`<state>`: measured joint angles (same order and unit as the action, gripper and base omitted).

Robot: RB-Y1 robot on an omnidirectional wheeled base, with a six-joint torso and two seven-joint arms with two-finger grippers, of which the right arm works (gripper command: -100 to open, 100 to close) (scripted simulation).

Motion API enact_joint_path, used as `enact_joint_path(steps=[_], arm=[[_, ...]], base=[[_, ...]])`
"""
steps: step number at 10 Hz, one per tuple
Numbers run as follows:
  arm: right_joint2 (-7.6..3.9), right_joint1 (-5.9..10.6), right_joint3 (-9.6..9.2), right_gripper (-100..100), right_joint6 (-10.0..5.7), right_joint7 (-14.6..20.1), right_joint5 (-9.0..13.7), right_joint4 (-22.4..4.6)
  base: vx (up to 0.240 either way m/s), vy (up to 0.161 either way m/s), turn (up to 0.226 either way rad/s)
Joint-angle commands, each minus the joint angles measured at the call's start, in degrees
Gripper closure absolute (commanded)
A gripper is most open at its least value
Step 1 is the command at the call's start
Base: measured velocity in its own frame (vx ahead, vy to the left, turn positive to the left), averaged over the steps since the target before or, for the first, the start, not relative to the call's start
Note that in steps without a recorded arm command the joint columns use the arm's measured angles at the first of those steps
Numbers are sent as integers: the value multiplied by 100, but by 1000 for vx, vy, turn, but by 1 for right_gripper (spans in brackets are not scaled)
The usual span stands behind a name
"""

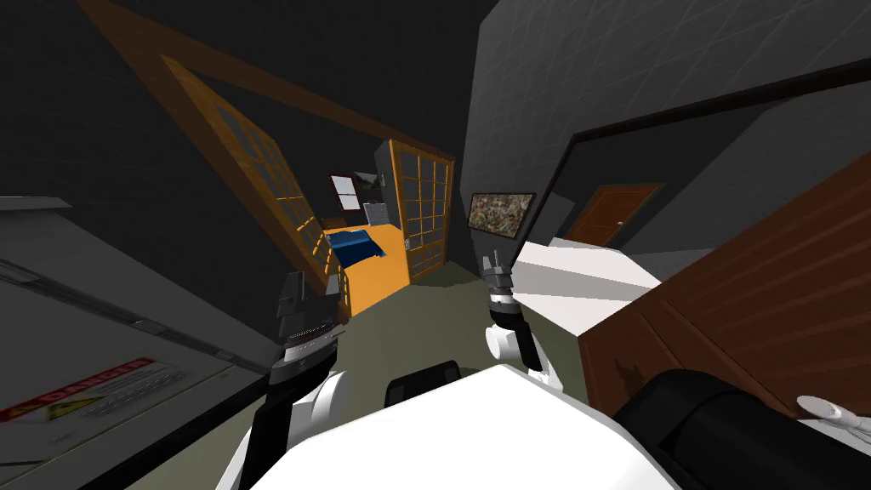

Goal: Push the door open

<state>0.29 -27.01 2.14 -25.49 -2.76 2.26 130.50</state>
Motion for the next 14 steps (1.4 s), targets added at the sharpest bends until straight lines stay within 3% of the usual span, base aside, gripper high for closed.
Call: enact_joint_path(steps=[1, 10, 14], arm=[[-66, 51, -11, -100, -47, 124, 57, -159], [-327, 353, -77, -100, -327, 857, 391, -1096], [-427, 528, -115, -100, -489, 1281, 584, -1639]], base=[[67, -8, 108], [116, -22, 110], [105, -34, 126]])
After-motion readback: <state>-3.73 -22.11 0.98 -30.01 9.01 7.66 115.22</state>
